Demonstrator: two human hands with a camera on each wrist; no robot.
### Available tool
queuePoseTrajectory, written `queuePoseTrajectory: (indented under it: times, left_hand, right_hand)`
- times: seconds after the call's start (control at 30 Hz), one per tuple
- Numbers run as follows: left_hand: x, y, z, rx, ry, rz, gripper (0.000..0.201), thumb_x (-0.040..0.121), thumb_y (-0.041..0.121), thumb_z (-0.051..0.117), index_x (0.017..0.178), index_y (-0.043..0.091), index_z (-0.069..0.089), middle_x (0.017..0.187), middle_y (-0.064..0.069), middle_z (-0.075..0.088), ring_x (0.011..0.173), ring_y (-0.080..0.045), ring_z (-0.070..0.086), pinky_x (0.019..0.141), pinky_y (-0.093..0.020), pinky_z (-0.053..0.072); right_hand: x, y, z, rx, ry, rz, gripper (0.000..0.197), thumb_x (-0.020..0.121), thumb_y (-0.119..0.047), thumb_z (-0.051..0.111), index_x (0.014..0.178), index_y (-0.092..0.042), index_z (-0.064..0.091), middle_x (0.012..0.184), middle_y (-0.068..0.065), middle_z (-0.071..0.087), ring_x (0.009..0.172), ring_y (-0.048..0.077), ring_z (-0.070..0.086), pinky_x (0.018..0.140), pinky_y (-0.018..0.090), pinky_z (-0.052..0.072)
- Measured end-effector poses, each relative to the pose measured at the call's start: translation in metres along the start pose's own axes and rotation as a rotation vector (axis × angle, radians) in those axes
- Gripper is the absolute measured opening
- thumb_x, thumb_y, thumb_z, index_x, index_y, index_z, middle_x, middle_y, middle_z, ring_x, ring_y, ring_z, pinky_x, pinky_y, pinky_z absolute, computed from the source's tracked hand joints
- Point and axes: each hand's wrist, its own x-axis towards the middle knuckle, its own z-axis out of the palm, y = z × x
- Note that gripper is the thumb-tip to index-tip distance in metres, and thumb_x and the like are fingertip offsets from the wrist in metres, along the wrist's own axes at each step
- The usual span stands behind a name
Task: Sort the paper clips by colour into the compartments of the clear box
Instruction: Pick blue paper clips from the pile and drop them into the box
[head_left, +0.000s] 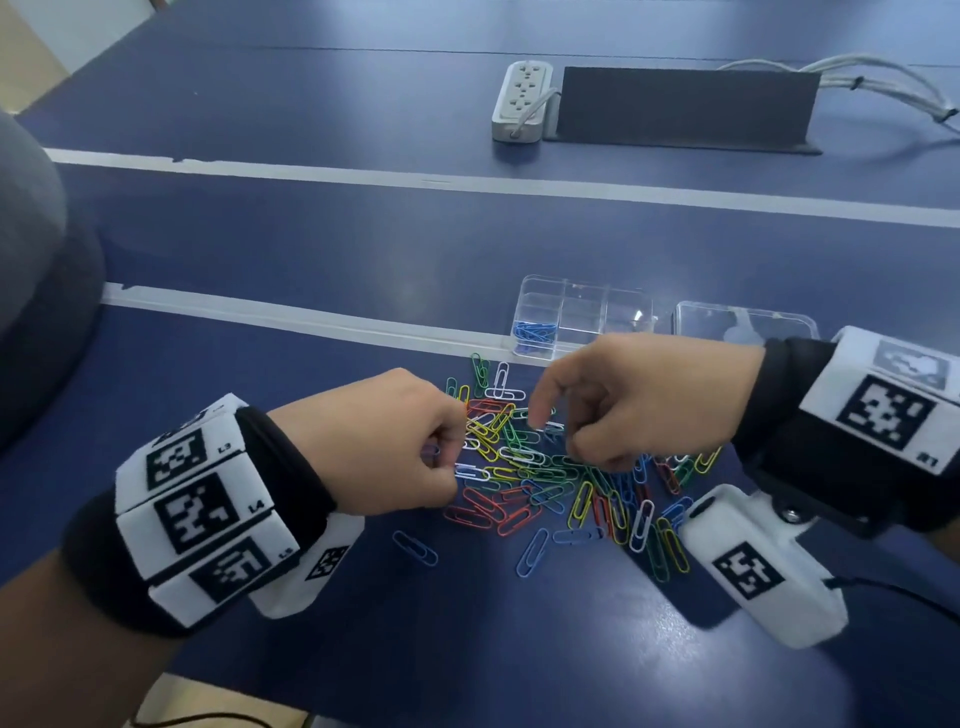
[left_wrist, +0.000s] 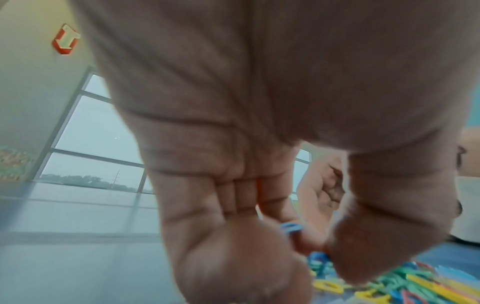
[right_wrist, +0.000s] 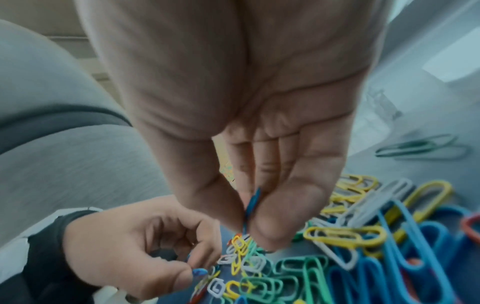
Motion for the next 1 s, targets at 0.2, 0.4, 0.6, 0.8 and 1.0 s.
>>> queuePoseTrajectory:
  times: [0.2,0.4,0.6,0.8,1.0]
  left_hand:
    - [-0.005,0.000,-0.002,-0.208,0.004,0.056,0.016,0.078,0.017,0.055,0.082,0.033,0.055,0.064,0.021,0.058,0.052,-0.004,0.046,0.050,-0.010,0.036]
    - [-0.007,0.020,0.005,-0.202,-0.099,0.186,0.012,0.075,0.016,0.050,0.072,0.027,0.052,0.060,0.006,0.052,0.056,-0.006,0.045,0.051,-0.010,0.032]
    - [-0.001,0.042,0.021,-0.031,-0.099,0.268,0.016,0.075,0.033,0.061,0.073,0.021,0.050,0.067,0.007,0.052,0.066,-0.009,0.049,0.064,-0.024,0.043]
    - [0.005,0.051,0.033,0.145,-0.131,0.163,0.029,0.074,0.045,0.066,0.090,0.025,0.051,0.093,0.004,0.051,0.093,-0.022,0.054,0.084,-0.036,0.049]
    - [0.002,0.056,0.036,0.137,-0.129,0.209,0.017,0.081,0.033,0.059,0.088,0.017,0.061,0.093,-0.001,0.062,0.094,-0.025,0.057,0.082,-0.038,0.051]
  right_hand:
    - [0.000,0.000,0.002,0.141,-0.064,0.018,0.029,0.082,-0.005,0.045,0.072,-0.021,0.068,0.061,0.001,0.063,0.053,0.013,0.062,0.055,0.014,0.048]
    - [-0.023,-0.009,0.021,-0.274,-0.017,-0.096,0.017,0.074,-0.036,0.056,0.074,-0.020,0.062,0.069,-0.002,0.066,0.060,0.007,0.055,0.061,0.022,0.048]
    - [-0.028,-0.008,0.044,-0.629,0.012,-0.122,0.020,0.081,-0.032,0.056,0.088,-0.016,0.064,0.096,0.007,0.063,0.092,0.029,0.059,0.079,0.037,0.052]
    - [-0.035,-0.006,0.036,-0.530,0.058,-0.133,0.016,0.077,-0.029,0.053,0.081,-0.017,0.063,0.083,0.005,0.066,0.080,0.026,0.060,0.074,0.036,0.052]
    - [-0.033,-0.006,0.001,-0.295,0.169,-0.062,0.007,0.072,-0.025,0.061,0.077,-0.027,0.066,0.060,-0.010,0.061,0.056,0.004,0.054,0.063,0.019,0.046]
